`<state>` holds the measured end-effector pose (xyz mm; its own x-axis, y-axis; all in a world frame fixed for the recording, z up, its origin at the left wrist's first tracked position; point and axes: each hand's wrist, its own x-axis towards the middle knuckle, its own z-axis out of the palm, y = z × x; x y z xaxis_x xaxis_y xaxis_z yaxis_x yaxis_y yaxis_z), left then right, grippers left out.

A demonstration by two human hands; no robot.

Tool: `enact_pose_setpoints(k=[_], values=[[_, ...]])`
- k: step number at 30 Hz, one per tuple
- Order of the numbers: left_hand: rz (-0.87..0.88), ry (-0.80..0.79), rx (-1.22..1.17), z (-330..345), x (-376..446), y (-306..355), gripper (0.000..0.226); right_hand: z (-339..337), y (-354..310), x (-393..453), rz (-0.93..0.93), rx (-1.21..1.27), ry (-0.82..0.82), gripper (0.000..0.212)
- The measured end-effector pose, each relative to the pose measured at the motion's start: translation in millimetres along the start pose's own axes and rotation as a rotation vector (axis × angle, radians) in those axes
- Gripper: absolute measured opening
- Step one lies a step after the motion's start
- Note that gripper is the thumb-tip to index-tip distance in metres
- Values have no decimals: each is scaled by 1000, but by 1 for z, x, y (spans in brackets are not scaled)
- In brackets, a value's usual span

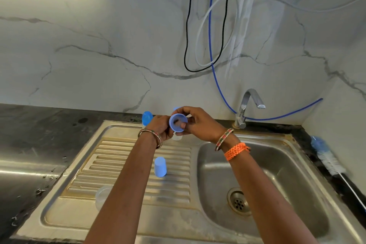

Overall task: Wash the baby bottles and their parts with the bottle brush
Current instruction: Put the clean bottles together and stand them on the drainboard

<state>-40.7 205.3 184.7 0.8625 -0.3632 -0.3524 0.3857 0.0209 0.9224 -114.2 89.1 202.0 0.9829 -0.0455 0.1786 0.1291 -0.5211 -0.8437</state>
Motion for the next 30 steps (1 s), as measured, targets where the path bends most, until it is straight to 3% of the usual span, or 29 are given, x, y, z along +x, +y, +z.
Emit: enact_pose_setpoints(k=[2,6,8,10,12,15,17,19,21,26,30], values=[[-7,-30,-32,4,-2,0,31,-4,1,-2,29,-16,56,19],[54,-34,-116,24,-14,6,31,-8,-1,-2,89,-26,436,12],[154,-34,-147,34,-26,7,35,-10,-7,-6,91,-71,554,12],[293,-45,-151,44,-45,1,25,-10,-15,-12,82,-105,662,14],[471,42,-37,53,-63,-6,9,-8,-24,-19,81,-73,722,16],[796,284,329,61,-73,-12,22,-8,-27,-36,106,-24,715,10],[911,369,550,67,-77,-9,26,-13,-30,-49,96,-22,714,11],[928,417,752,73,-81,-8,25,-15,-32,-60,76,-31,742,14],[909,397,806,77,-82,-8,24,-18,-33,-70,63,-45,759,15],[921,188,634,83,-94,-9,7,-35,-34,-84,68,40,788,15],[779,40,364,85,-101,-7,17,-32,-42,-89,26,82,877,16]])
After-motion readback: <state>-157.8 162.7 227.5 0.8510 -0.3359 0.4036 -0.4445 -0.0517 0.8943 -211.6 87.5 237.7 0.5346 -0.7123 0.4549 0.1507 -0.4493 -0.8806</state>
